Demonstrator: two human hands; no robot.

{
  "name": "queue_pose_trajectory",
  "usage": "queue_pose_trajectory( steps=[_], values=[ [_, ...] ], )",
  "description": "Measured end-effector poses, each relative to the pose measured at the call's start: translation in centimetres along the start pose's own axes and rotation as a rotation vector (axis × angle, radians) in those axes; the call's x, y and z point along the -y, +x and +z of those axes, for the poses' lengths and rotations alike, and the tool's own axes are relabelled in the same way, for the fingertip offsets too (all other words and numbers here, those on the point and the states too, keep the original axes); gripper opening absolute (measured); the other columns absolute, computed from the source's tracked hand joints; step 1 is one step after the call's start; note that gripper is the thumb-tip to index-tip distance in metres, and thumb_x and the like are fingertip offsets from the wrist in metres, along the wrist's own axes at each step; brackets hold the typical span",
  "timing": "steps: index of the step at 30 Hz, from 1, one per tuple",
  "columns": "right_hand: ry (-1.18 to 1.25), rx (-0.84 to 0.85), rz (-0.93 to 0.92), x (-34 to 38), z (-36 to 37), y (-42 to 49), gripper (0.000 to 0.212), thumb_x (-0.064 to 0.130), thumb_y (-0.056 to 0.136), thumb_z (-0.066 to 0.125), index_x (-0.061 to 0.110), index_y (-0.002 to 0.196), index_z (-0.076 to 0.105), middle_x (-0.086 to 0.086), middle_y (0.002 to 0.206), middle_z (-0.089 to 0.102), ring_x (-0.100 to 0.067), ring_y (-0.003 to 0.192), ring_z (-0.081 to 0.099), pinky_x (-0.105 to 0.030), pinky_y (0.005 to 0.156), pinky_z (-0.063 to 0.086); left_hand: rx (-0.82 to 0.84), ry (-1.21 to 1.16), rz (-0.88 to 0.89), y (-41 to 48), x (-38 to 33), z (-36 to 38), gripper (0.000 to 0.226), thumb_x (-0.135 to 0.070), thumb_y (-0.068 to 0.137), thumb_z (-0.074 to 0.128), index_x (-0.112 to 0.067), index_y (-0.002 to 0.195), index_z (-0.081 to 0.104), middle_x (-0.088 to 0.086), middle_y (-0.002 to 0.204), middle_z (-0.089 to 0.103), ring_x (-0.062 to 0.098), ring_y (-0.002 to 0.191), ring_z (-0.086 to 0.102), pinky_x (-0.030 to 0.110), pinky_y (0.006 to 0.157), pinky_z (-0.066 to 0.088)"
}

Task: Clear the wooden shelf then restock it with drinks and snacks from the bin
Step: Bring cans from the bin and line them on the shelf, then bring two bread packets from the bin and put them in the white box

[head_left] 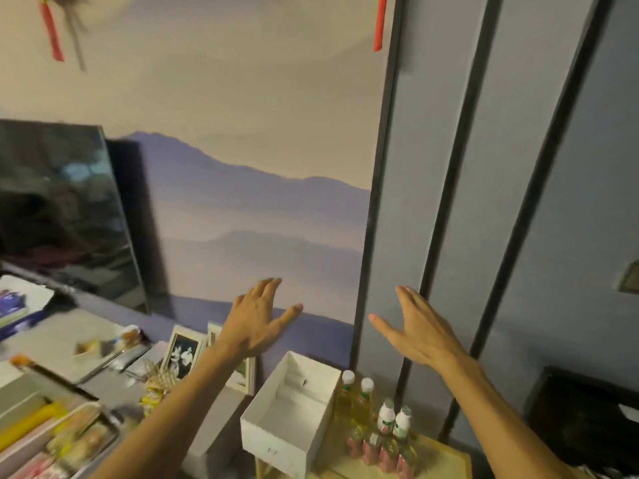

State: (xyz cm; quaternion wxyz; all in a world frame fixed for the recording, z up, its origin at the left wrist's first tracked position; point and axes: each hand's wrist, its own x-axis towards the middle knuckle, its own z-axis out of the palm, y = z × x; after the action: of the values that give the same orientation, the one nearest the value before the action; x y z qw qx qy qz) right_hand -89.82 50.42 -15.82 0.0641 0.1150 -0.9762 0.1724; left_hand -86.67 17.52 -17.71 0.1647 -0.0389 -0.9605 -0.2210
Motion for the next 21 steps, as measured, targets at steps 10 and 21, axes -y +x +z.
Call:
queue_pose_trajectory(
  steps=[10, 21],
  values=[
    [0.078, 0.13, -0.42, 19.8, 7.4, 5.8, 0.106, 0.082, 0.094, 0.042, 0.016, 0.171, 0.01, -0.001, 0.179, 0.009, -0.021, 0.163, 0.015, -0.042, 0.128, 0.025, -0.19, 0.201, -0.389, -11.1, 14.2, -11.5, 0.095, -0.087, 0.091, 0.03, -0.024, 0.161, 0.033, 0.004, 0.168, 0.036, 0.027, 0.147, 0.043, 0.054, 0.12, 0.035],
    [0.082, 0.24, -0.735, 42.9, 16.5, 7.9, 0.105, 0.081, 0.095, 0.044, 0.015, 0.17, 0.013, -0.005, 0.178, 0.014, -0.024, 0.162, 0.022, -0.043, 0.126, 0.027, -0.302, 0.249, -0.668, -21.1, 29.9, -21.1, 0.091, -0.087, 0.093, 0.031, -0.027, 0.162, 0.03, 0.006, 0.167, 0.036, 0.029, 0.145, 0.044, 0.056, 0.118, 0.038]
  ],
)
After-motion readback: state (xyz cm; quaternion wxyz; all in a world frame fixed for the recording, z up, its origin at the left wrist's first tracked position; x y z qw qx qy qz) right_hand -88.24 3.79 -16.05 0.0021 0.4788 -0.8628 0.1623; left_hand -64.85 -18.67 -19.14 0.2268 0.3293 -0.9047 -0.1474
